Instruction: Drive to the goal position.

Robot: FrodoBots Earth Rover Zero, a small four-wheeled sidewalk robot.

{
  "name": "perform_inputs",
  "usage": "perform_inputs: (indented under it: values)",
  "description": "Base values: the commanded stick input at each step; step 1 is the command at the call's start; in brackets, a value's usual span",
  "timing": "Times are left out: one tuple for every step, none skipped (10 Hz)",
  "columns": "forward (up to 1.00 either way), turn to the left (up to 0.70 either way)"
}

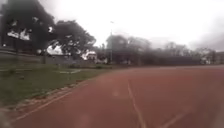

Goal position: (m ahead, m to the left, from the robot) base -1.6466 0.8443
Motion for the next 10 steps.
perform_inputs:
  values:
    - [0.7, -0.34]
    - [0.7, -0.34]
    - [0.7, -0.34]
    - [0.7, -0.34]
    - [0.7, -0.34]
    - [0.7, -0.34]
    - [0.7, -0.34]
    - [0.7, -0.34]
    - [0.7, -0.22]
    - [0.7, -0.1]
